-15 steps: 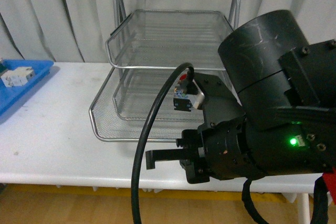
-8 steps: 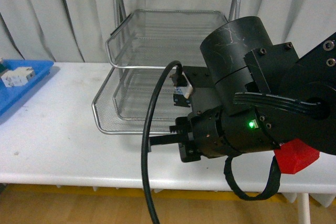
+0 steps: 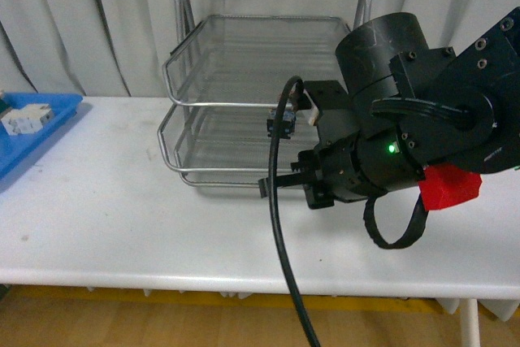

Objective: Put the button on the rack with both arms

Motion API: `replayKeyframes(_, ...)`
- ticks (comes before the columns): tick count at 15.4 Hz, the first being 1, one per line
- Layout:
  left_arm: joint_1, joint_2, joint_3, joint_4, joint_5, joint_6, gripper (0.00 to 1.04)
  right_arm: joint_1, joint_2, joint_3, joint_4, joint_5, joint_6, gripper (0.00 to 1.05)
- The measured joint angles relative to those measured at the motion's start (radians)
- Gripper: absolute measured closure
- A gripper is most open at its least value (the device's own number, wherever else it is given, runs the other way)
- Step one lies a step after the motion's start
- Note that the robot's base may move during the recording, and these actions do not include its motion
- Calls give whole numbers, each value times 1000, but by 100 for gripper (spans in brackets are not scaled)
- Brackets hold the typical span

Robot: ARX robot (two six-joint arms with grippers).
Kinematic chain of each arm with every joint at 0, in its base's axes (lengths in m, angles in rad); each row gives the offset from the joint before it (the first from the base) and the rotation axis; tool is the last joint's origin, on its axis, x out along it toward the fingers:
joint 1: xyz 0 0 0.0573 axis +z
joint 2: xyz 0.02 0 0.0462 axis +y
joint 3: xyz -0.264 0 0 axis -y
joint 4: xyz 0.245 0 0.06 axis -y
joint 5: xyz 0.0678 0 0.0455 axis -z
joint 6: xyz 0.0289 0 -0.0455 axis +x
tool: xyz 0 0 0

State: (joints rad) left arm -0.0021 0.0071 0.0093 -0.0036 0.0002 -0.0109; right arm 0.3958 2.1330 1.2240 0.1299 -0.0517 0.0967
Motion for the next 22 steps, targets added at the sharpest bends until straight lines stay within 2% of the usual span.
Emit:
replayKeyframes(7,0,0,0,0,0,0,7,-92,137,237,-96,30,-97,103)
replayKeyframes(11,0,0,0,0,0,0,7,-92,120,195,-37,25,-90,103)
replayKeyframes(15,0,0,0,0,0,0,7,-57,-63,-24,52,-53,-42,103)
replayKeyframes(18,0,0,0,0,0,0,7,-36,-269,-288,164,-162,46,103)
replayKeyframes(20,0,0,0,0,0,0,7,-76,-489,-463,248,-200,109,103)
replayKeyframes(21,0,0,0,0,0,0,7,-117,-616,-547,241,-211,123,103)
replayKeyframes(22,0,0,0,0,-1,0,7,-130,-684,-663,465,-77,87,103)
